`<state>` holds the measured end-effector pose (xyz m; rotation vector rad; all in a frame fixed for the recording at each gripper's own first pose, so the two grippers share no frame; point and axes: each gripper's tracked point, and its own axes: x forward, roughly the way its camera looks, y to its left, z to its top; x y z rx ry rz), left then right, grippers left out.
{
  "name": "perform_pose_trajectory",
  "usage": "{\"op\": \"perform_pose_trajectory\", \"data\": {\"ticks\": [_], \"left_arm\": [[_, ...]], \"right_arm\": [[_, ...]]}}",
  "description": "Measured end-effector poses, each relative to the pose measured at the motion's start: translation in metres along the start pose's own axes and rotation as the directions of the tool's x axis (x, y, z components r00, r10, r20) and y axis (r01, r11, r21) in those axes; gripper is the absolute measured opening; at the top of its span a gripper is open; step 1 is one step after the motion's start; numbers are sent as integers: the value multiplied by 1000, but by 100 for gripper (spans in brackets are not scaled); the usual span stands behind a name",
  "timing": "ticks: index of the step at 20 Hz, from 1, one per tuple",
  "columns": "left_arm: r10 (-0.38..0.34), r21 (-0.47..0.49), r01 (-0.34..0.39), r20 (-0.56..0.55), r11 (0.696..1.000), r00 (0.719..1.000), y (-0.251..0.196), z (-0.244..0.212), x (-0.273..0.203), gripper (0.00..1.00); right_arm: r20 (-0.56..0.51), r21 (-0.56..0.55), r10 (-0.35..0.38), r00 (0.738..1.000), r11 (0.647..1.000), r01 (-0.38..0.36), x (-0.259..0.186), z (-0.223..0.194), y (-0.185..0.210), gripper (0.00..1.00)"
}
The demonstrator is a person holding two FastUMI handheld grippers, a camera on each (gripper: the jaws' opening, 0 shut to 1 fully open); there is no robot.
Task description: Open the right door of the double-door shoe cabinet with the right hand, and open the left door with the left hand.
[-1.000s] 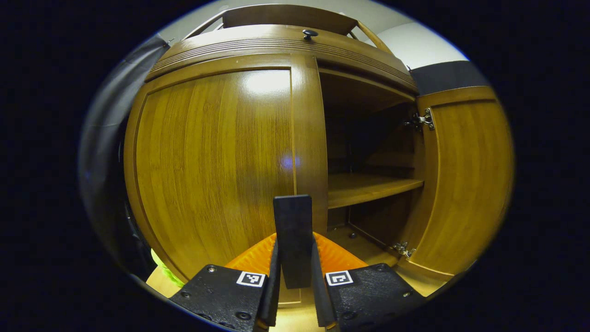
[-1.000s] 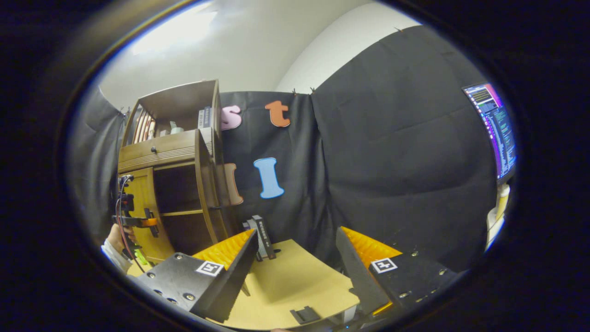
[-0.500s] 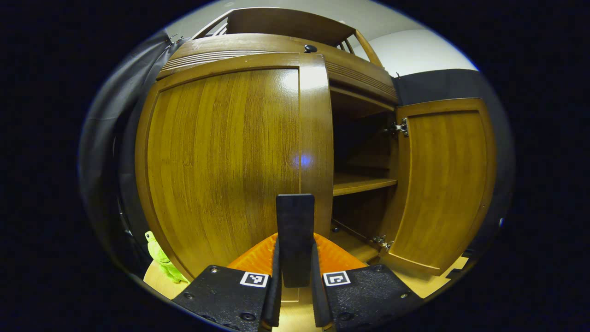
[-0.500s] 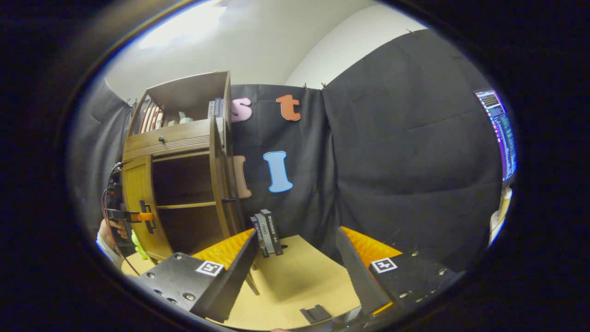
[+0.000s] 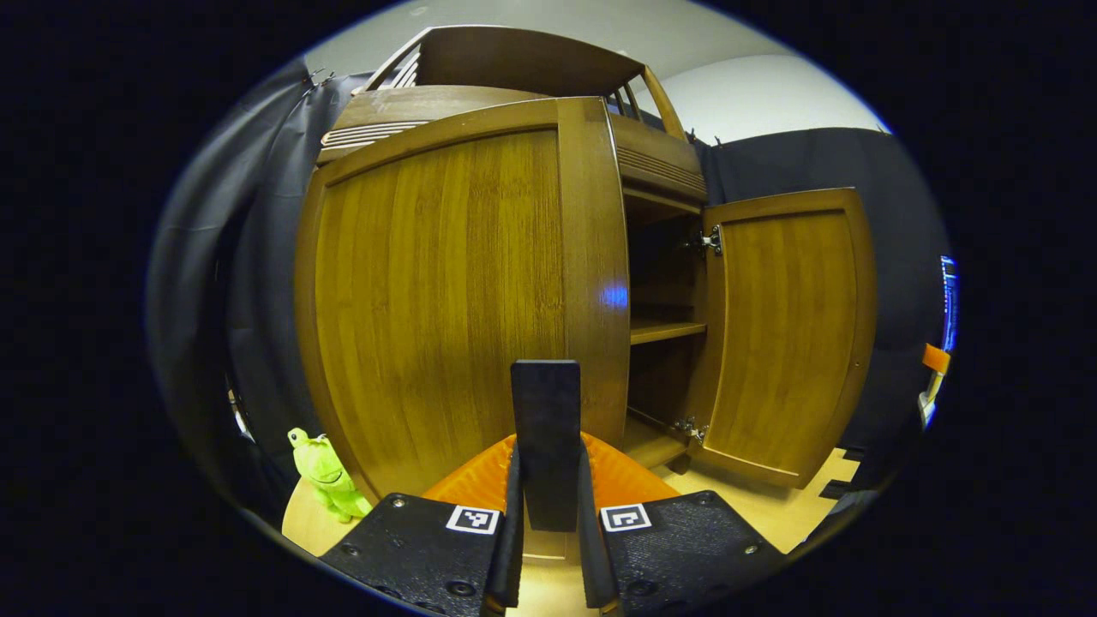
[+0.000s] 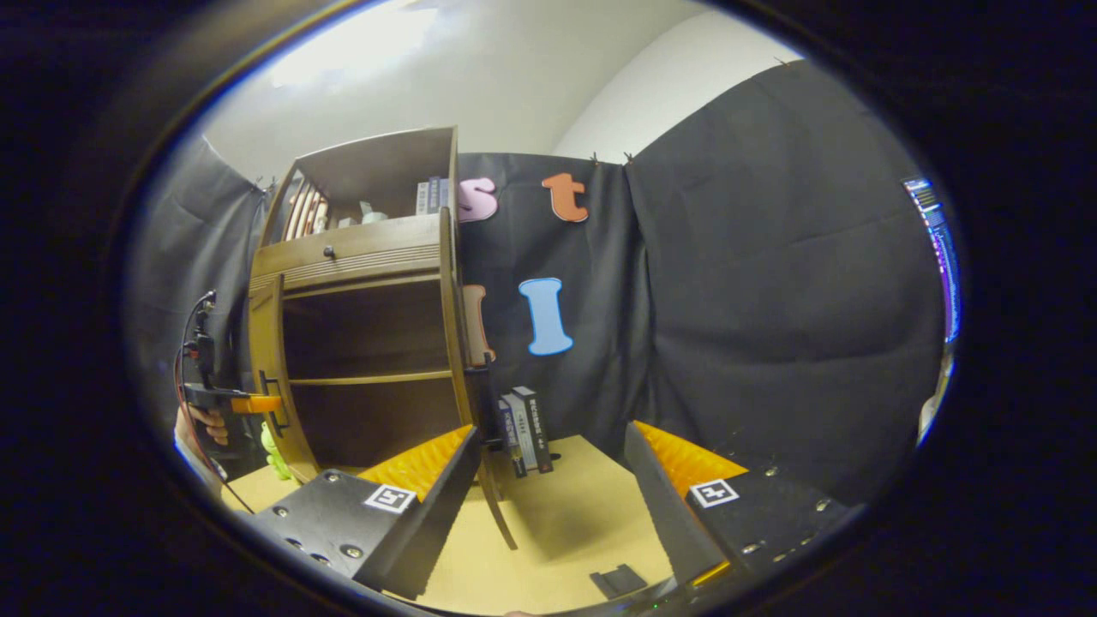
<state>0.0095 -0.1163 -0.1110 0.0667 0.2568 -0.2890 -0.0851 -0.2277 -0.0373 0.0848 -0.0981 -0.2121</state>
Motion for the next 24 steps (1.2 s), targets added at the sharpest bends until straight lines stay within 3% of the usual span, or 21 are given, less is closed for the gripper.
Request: {"op": "perform_pose_trajectory", "data": {"ticks": [5, 14, 18, 24], "left_arm": [[-11, 1, 11, 20, 1000, 1000, 11, -1, -36, 29], [40, -2, -40, 46, 999, 998, 40, -2, -84, 29], [87, 0, -87, 62, 996, 994, 59, -2, -105, 28], [236, -3, -236, 56, 972, 970, 121, -13, -131, 24]], "right_arm": [[-11, -14, 39, 999, 999, -39, 1, 0, 29, 100], [-21, -31, 108, 994, 994, -109, 12, -7, 87, 100], [-38, -50, 166, 985, 985, -168, 20, -14, 123, 100], [-71, -81, 223, 972, 970, -228, 34, -25, 156, 100]]}}
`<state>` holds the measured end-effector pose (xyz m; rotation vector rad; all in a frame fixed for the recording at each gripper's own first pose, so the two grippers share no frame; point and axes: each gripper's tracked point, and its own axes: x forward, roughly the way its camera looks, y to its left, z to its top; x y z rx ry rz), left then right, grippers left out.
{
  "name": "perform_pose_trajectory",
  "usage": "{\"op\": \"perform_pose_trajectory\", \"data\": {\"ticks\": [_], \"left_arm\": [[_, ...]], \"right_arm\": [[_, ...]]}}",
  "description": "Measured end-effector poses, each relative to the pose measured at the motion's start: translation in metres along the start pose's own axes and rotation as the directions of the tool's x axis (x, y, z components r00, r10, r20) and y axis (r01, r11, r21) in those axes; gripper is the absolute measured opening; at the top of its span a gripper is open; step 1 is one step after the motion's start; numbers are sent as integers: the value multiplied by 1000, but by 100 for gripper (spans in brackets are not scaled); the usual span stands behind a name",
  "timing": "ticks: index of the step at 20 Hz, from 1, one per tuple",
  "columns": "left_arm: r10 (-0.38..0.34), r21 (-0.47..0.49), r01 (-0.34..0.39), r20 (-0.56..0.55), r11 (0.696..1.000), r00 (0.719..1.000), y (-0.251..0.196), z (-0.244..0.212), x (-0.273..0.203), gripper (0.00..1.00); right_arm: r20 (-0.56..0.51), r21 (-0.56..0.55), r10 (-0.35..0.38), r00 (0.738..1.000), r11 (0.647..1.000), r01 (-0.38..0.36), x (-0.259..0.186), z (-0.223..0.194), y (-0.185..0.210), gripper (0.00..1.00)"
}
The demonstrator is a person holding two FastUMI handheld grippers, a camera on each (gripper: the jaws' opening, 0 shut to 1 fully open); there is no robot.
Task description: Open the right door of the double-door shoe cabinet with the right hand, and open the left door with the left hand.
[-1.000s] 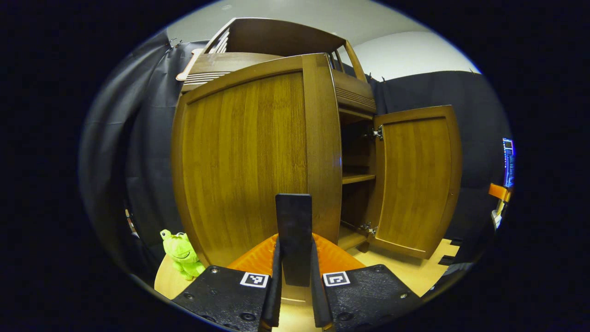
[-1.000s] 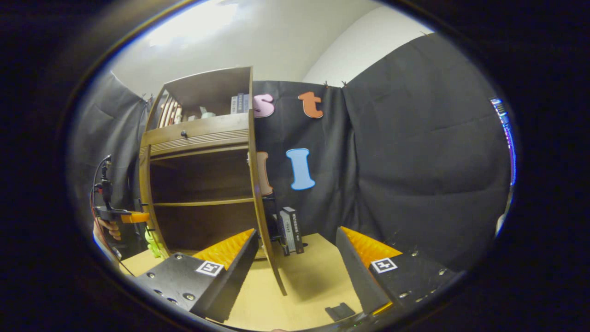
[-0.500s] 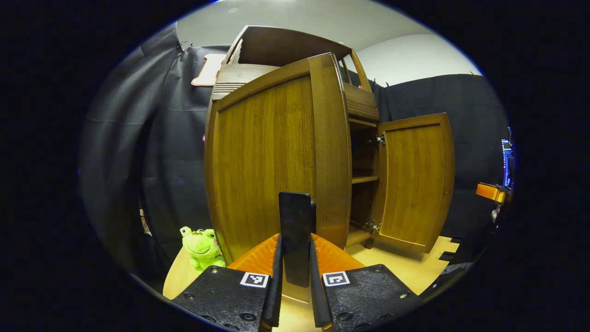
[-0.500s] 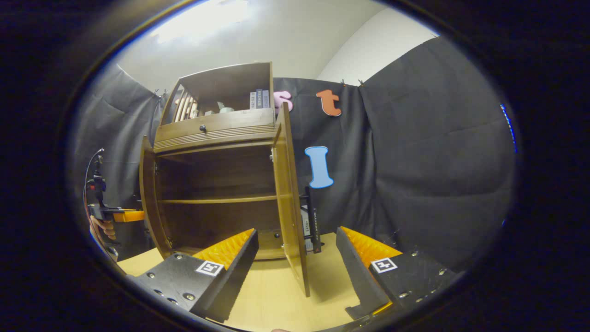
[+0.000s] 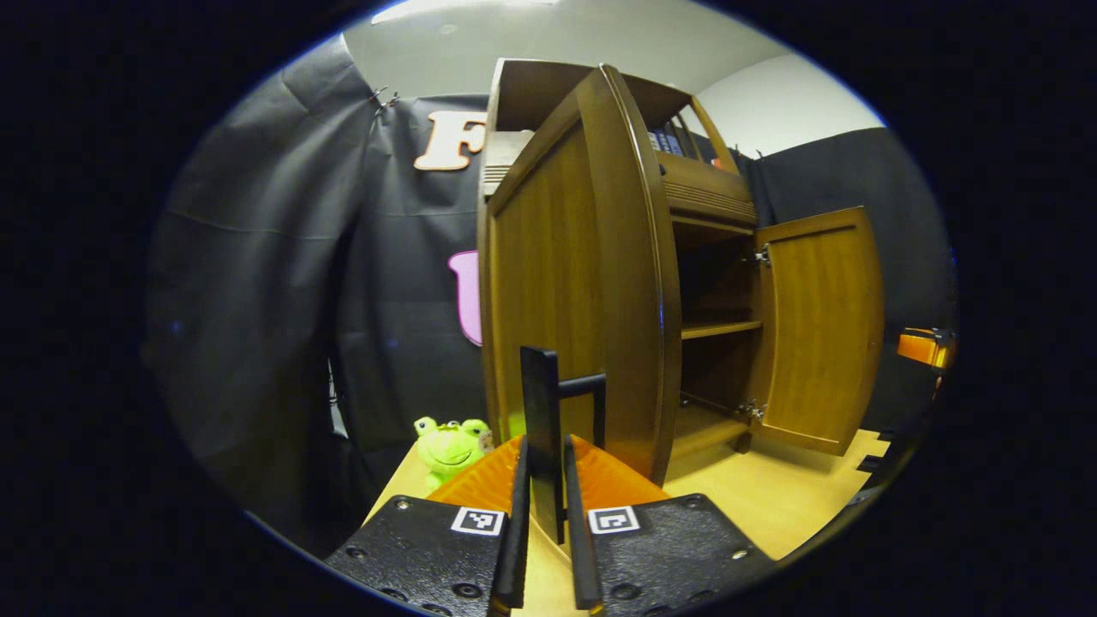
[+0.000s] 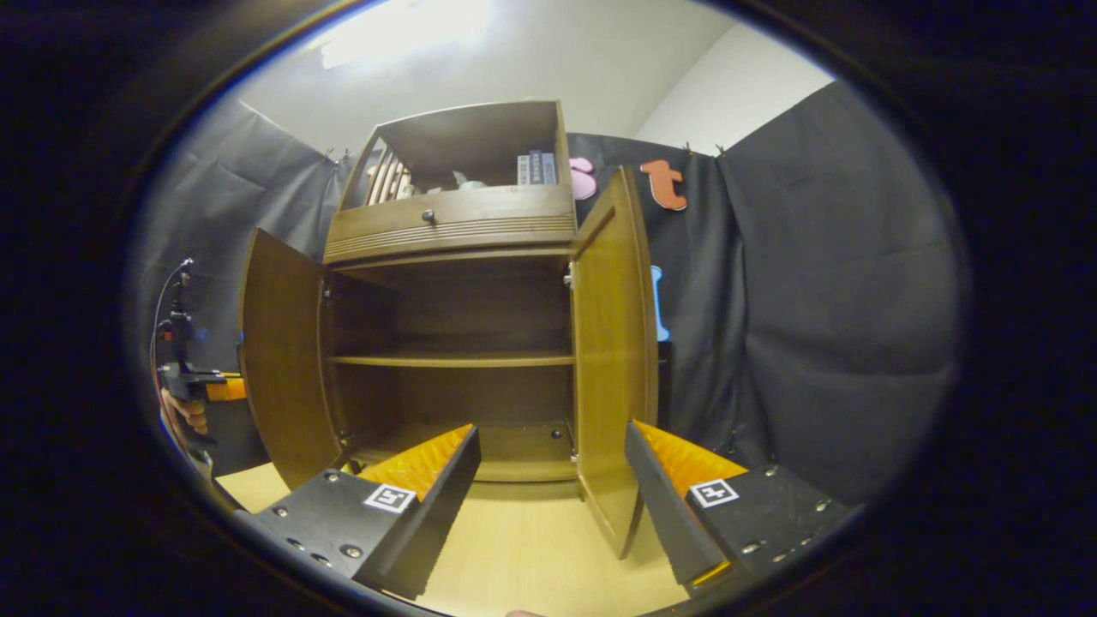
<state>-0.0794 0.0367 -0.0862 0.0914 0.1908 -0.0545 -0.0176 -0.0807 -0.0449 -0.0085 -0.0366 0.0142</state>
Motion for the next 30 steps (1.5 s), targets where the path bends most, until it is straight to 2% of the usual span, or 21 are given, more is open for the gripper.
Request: {"op": "perform_pose_trajectory", "data": {"ticks": [1, 2, 3, 4, 6, 7, 9, 11, 15, 25, 30], "left_arm": [[10, -8, -10, 8, 1000, 1000, 9, 3, -2, 15], [23, -15, -23, 0, 1000, 1000, 19, 1, -4, 19], [25, -26, -25, 1, 999, 1000, 25, 0, -5, 11], [24, -33, -24, 2, 999, 1000, 30, 0, -5, 10], [27, -38, -27, 4, 999, 1000, 42, 0, -8, 17], [19, -42, -19, 8, 999, 1000, 46, 1, -9, 16], [7, -58, -7, 11, 998, 1000, 53, 0, -10, 7], [-1, -59, 2, 16, 998, 1000, 59, -1, -10, 7], [-7, -74, 9, 22, 997, 1000, 68, 0, -10, 0], [-53, -76, 54, 22, 996, 998, 73, 0, -8, 2], [-35, -52, 36, 10, 998, 999, 65, 0, -14, 7]], "right_arm": [[-7, -4, 4, 1000, 1000, -4, 2, -2, 2, 100], [-13, -4, 10, 1000, 1000, -10, 3, -5, 6, 100], [-18, -2, 15, 1000, 1000, -15, 4, -7, 8, 100], [-23, -1, 19, 1000, 1000, -19, 5, -9, 10, 100], [-33, -1, 17, 999, 1000, -17, 6, -12, 13, 100], [-35, -1, 11, 999, 1000, -11, 6, -12, 14, 100], [-34, 0, 23, 999, 1000, -23, 5, -11, 21, 100], [-33, 1, 50, 998, 999, -50, 5, -9, 34, 100], [-36, -26, 63, 997, 998, -64, 8, -9, 44, 100], [-78, -4, 48, 996, 999, -48, 12, -25, 40, 100], [-73, -1, 41, 996, 999, -41, 11, -25, 36, 100]]}}
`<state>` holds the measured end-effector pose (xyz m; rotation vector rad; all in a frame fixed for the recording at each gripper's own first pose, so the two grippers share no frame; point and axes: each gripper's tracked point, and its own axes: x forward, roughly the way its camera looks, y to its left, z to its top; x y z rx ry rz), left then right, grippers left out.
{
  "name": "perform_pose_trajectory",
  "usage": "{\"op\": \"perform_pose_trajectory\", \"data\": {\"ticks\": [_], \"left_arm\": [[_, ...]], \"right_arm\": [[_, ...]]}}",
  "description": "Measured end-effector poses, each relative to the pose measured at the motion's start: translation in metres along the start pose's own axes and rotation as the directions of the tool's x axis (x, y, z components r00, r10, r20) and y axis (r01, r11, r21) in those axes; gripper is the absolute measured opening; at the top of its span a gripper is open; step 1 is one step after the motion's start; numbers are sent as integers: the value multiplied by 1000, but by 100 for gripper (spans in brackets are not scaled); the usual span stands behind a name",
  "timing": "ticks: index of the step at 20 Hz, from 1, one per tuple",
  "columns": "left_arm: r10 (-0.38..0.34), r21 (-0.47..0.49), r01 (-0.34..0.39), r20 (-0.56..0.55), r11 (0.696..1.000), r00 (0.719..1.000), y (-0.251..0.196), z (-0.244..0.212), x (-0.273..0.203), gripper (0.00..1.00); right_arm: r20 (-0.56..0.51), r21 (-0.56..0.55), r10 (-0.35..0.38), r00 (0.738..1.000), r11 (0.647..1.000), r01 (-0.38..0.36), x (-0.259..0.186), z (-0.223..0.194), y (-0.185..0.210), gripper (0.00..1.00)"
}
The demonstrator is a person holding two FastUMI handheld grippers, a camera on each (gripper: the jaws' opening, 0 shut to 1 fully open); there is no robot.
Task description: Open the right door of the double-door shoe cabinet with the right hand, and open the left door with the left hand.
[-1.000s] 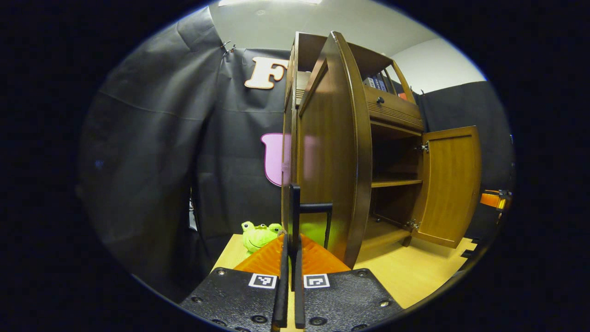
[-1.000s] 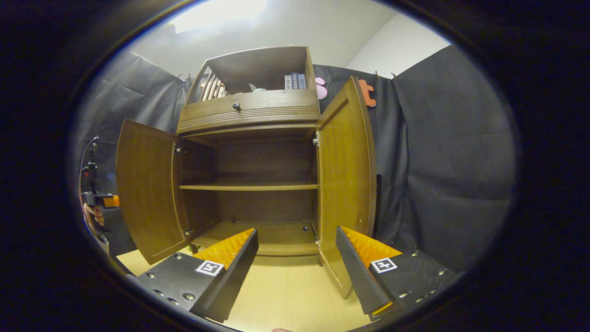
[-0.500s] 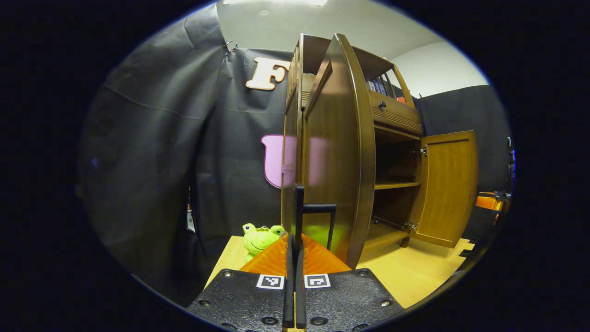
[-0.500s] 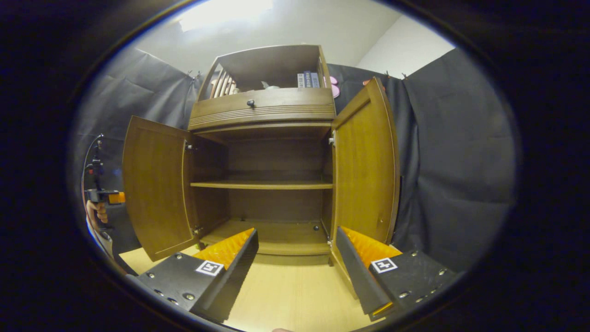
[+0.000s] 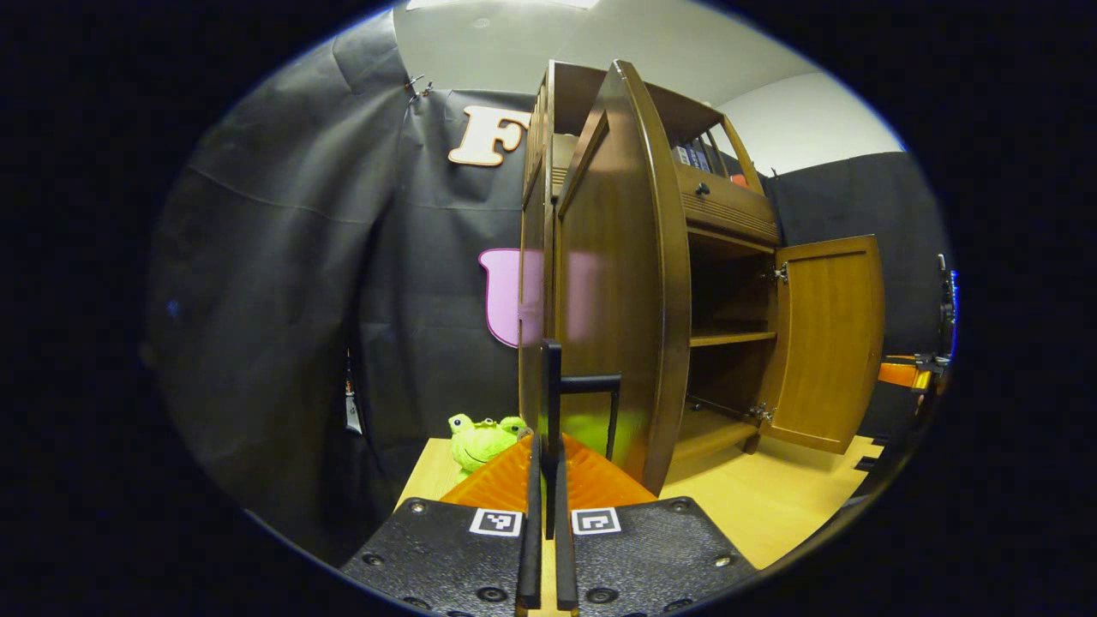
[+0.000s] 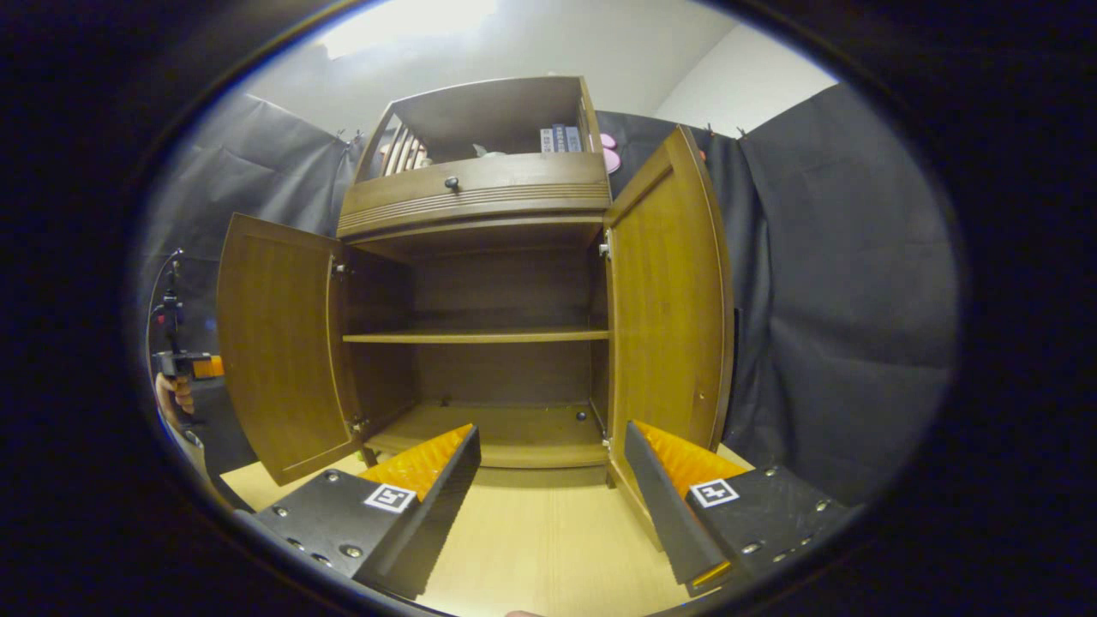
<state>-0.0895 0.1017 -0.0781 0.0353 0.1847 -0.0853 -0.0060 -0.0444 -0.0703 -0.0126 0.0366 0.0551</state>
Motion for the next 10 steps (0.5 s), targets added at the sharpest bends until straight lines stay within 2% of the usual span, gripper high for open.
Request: {"op": "perform_pose_trajectory", "data": {"ticks": [2, 3, 4, 9, 10], "left_arm": [[2, 6, -2, 9, 1000, 1000, -5, 4, -8, 8], [4, 10, -4, 20, 1000, 1000, -5, 8, -12, 1], [8, 14, -8, 28, 1000, 1000, -6, 9, -16, 10], [75, -4, -75, 3, 997, 997, -2, 2, -31, 14], [100, -14, -100, -5, 995, 995, -2, 0, -35, 23]], "right_arm": [[1, 1, -2, 1000, 1000, 2, -2, -2, -1, 100], [-4, 4, -2, 1000, 1000, 2, -3, -3, -2, 100], [-6, 8, -4, 1000, 1000, 4, -4, -5, -3, 100], [-4, 26, -5, 1000, 1000, 5, -6, -5, -2, 100], [-3, 27, -8, 1000, 1000, 8, -5, -5, -2, 100]]}}
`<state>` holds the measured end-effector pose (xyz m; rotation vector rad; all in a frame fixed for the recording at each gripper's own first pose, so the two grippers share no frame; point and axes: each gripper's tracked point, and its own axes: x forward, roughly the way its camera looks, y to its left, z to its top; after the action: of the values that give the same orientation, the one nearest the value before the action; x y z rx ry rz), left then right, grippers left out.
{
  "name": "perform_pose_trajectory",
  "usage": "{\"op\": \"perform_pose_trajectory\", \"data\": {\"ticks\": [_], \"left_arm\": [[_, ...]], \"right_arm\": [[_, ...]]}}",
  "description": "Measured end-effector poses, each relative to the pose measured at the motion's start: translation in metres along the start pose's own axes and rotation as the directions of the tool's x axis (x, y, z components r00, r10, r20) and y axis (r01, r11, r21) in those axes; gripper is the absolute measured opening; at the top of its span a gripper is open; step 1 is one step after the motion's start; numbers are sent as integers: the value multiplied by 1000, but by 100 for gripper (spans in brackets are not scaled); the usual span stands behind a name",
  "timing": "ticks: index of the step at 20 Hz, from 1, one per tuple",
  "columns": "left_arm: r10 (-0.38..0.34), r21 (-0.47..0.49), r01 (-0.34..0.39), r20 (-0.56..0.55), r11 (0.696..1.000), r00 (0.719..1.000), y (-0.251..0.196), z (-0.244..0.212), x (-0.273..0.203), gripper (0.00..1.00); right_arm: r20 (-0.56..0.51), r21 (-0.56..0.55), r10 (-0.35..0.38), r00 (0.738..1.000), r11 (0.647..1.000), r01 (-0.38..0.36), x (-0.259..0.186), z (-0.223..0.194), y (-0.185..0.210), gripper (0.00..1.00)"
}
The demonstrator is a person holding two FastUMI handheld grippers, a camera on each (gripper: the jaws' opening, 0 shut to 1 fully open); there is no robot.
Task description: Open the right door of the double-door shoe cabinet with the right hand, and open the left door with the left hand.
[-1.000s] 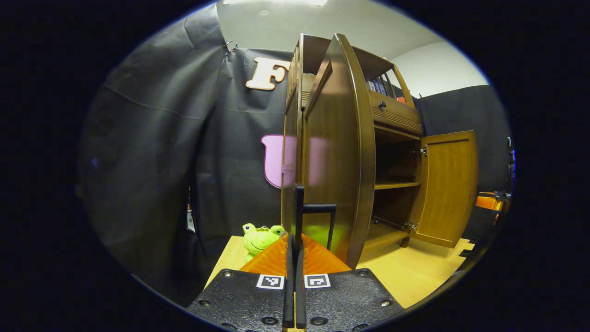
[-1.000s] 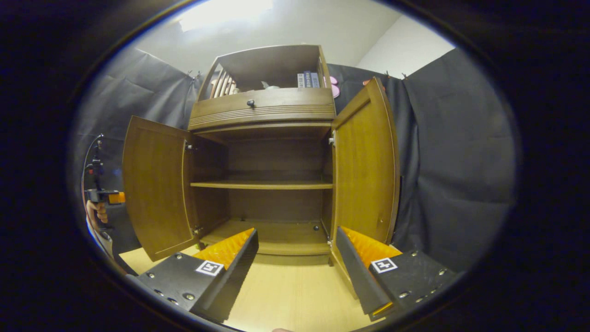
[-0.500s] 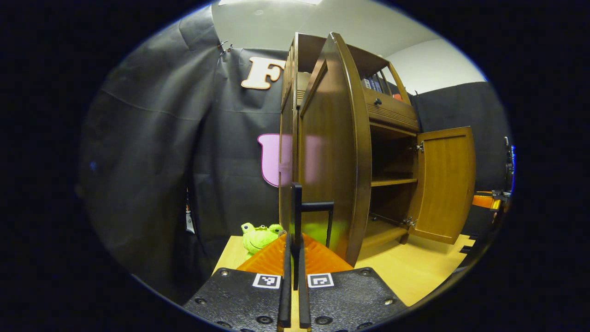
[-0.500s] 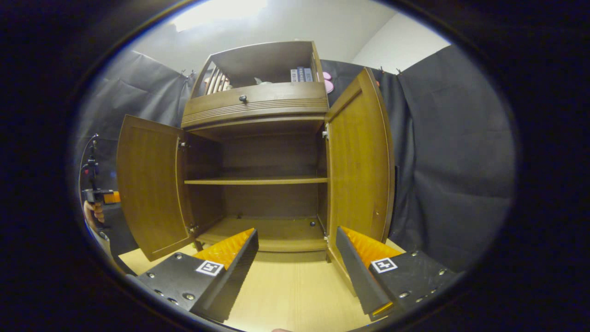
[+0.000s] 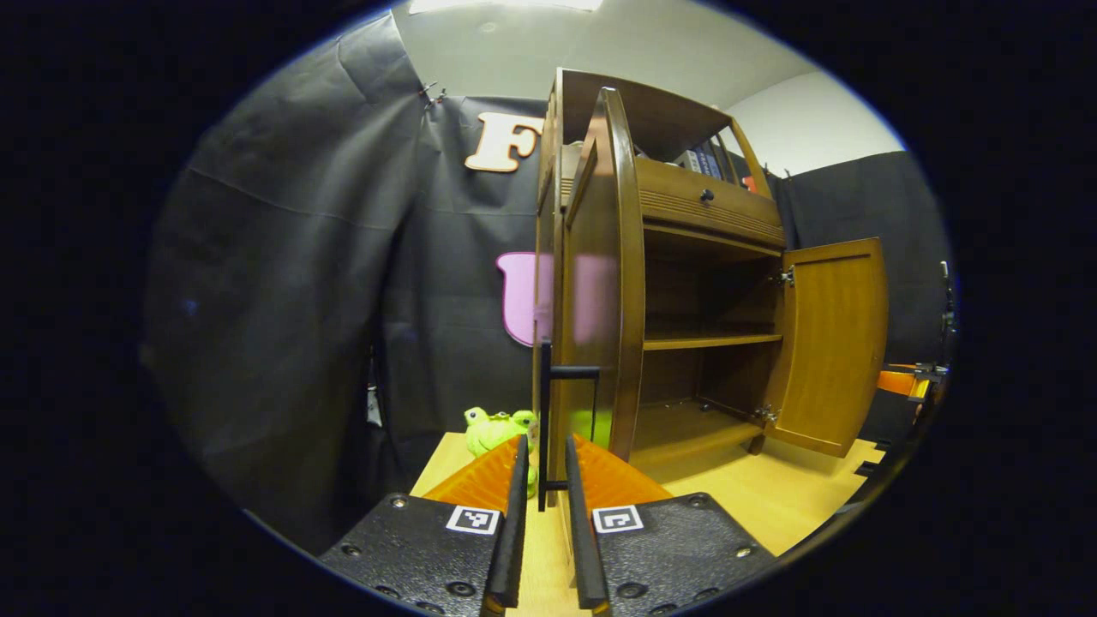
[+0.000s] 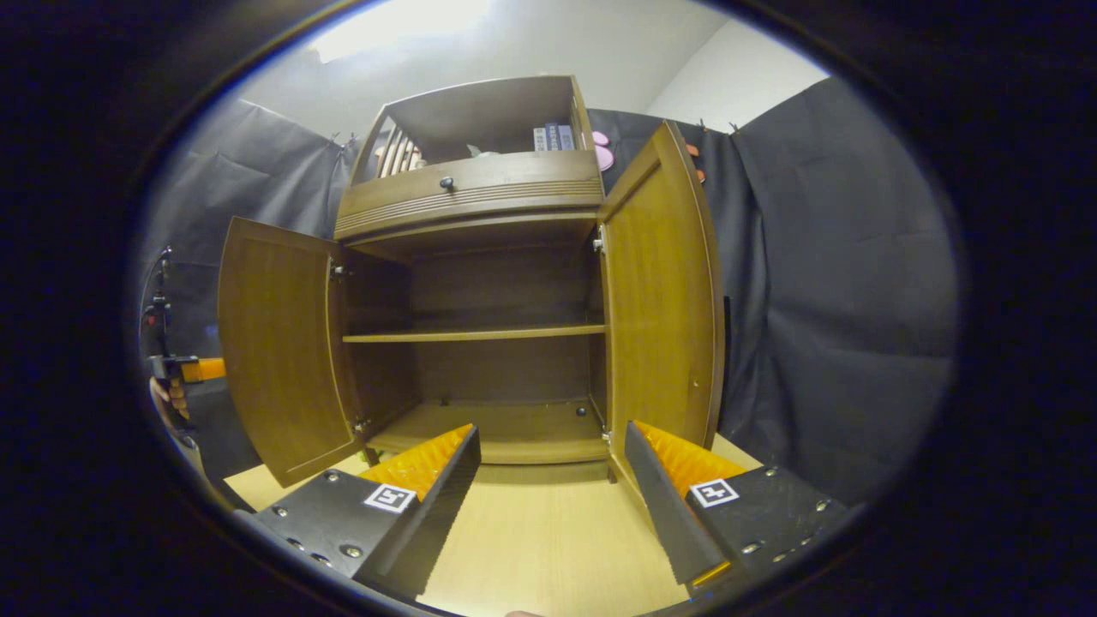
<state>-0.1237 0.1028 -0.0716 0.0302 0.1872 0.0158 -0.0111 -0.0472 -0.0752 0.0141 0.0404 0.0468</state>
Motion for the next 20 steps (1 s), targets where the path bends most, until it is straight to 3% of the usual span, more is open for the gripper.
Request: {"op": "perform_pose_trajectory", "data": {"ticks": [2, 4, 5, 6, 7, 8, 10, 13, 16, 18, 20], "left_arm": [[26, -18, -26, 25, 1000, 999, -4, 6, -9, 25], [61, -23, -60, 41, 998, 997, -7, 12, -15, 42], [98, -20, -97, 45, 995, 994, -4, 14, -19, 36], [121, -19, -120, 56, 993, 991, -5, 16, -22, 53], [127, -18, -126, 59, 992, 990, -10, 20, -24, 54], [122, -19, -121, 58, 992, 991, -19, 21, -28, 53], [113, 0, -113, 66, 994, 991, -34, 26, -34, 70], [117, 40, -121, 89, 992, 989, -53, 37, -38, 81], [49, 45, -52, 80, 998, 996, -90, 36, -29, 95], [26, 47, -30, 74, 998, 997, -108, 37, -22, 96], [4, 47, -8, 72, 999, 997, -127, 38, -13, 93]], "right_arm": [[2, 1, -8, 1000, 1000, 8, 2, 0, -2, 100], [4, 18, 0, 1000, 1000, -1, 2, -1, 0, 100], [4, 30, 9, 1000, 1000, -10, 2, -2, 2, 100], [6, 39, 19, 1000, 999, -19, 1, -2, 3, 100], [10, 46, 23, 1000, 999, -23, 0, -2, 2, 100], [14, 53, 27, 1000, 998, -28, 0, -2, 1, 100], [25, 74, 35, 999, 997, -37, -3, -1, -2, 100], [50, 111, 57, 997, 992, -62, -6, 7, -4, 100], [30, 124, 97, 995, 987, -100, -5, 5, 6, 100], [29, 79, 85, 996, 993, -87, -5, 8, 7, 96], [30, 24, 56, 998, 998, -57, -1, 10, 5, 100]]}}
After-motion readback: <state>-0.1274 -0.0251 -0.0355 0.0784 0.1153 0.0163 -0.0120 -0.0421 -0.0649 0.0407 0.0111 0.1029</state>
